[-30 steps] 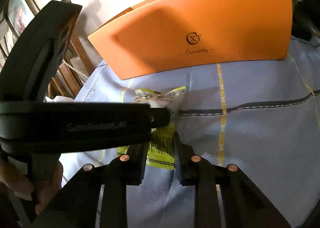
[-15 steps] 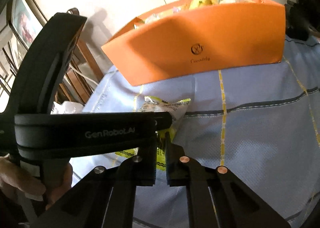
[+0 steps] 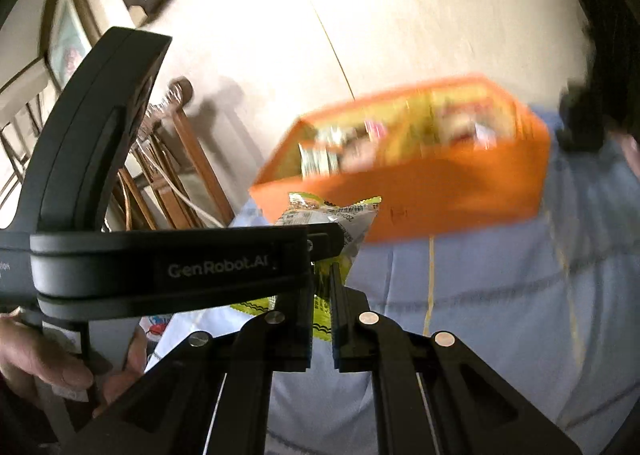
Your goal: Organize snacks
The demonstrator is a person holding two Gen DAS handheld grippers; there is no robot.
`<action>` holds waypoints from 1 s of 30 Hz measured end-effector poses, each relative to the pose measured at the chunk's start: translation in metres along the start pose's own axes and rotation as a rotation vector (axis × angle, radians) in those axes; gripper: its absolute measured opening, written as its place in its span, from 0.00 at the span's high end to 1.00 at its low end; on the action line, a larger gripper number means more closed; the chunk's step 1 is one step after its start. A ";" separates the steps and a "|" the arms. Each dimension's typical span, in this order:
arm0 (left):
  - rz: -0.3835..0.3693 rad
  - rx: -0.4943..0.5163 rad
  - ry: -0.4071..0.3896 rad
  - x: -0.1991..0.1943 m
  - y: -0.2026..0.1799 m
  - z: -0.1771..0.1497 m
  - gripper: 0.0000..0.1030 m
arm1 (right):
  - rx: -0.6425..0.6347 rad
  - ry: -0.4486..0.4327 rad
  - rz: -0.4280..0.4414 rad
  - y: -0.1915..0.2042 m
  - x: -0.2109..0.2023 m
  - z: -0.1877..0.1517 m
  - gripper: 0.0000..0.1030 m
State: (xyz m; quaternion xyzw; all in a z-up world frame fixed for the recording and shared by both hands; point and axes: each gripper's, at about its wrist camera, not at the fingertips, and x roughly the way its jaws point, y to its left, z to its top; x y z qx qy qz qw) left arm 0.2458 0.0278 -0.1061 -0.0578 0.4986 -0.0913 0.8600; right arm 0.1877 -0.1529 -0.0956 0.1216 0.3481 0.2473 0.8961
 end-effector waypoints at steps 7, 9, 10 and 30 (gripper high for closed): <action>0.066 0.068 -0.129 -0.015 -0.009 0.097 0.45 | -0.021 -0.089 0.019 -0.008 0.030 0.095 0.94; 0.072 0.055 -0.138 -0.004 -0.002 0.121 0.45 | -0.017 -0.083 0.017 -0.015 0.052 0.115 0.94; 0.073 0.053 -0.140 0.000 0.000 0.128 0.45 | -0.012 -0.076 0.016 -0.018 0.060 0.121 0.94; 0.304 -0.037 -0.220 -0.046 -0.007 0.044 0.04 | 0.074 -0.012 -0.369 -0.054 -0.003 0.070 0.03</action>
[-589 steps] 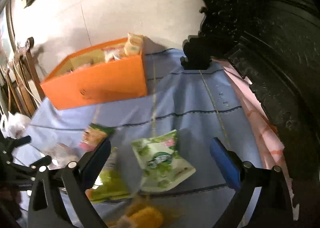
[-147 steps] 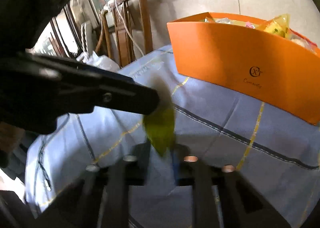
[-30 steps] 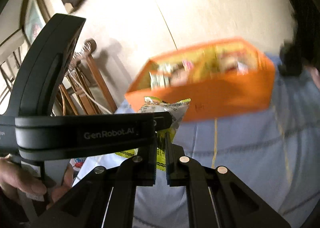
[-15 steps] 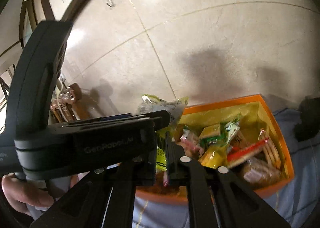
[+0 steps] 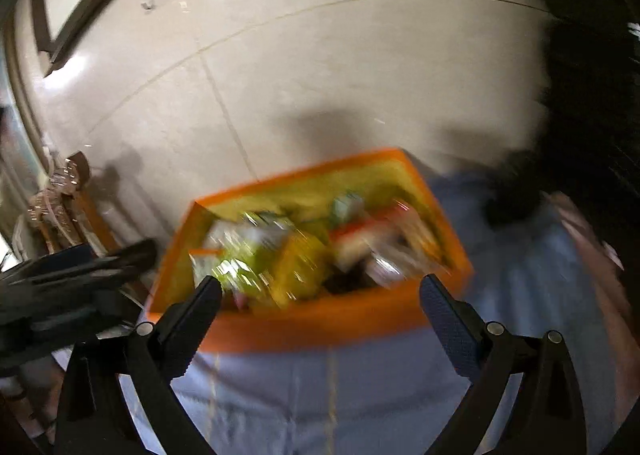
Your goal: Organize snacks
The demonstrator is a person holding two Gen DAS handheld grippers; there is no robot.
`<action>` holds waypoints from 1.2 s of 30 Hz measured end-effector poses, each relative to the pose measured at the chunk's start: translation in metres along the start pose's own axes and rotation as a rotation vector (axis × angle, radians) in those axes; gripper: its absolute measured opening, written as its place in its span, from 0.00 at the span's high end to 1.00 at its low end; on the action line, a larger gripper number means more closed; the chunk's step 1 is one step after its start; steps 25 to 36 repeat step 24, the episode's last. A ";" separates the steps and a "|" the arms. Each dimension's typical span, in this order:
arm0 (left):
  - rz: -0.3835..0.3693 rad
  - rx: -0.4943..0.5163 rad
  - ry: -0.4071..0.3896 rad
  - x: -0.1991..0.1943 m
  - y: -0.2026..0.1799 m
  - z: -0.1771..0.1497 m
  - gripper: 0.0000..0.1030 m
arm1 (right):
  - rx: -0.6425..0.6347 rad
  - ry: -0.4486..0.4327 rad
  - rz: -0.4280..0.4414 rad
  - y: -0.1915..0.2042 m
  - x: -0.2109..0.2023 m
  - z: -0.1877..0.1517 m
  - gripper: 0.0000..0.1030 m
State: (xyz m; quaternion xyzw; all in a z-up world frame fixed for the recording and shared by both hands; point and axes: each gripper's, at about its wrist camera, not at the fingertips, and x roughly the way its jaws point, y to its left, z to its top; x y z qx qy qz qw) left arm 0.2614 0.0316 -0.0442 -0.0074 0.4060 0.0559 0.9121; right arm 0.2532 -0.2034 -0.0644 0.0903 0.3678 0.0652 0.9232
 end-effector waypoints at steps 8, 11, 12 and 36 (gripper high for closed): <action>0.002 0.021 -0.124 -0.125 -0.007 -0.064 0.04 | -0.034 -0.043 -0.103 -0.021 -0.108 -0.061 0.03; -0.037 0.014 -0.167 -0.157 -0.009 -0.078 0.04 | -0.043 -0.046 -0.119 -0.024 -0.128 -0.072 0.03; -0.053 0.016 -0.172 -0.166 -0.011 -0.081 0.04 | -0.045 -0.046 -0.120 -0.025 -0.135 -0.074 0.03; -0.057 0.049 -0.175 -0.192 -0.021 -0.095 0.04 | -0.039 -0.090 -0.193 -0.041 -0.181 -0.075 0.03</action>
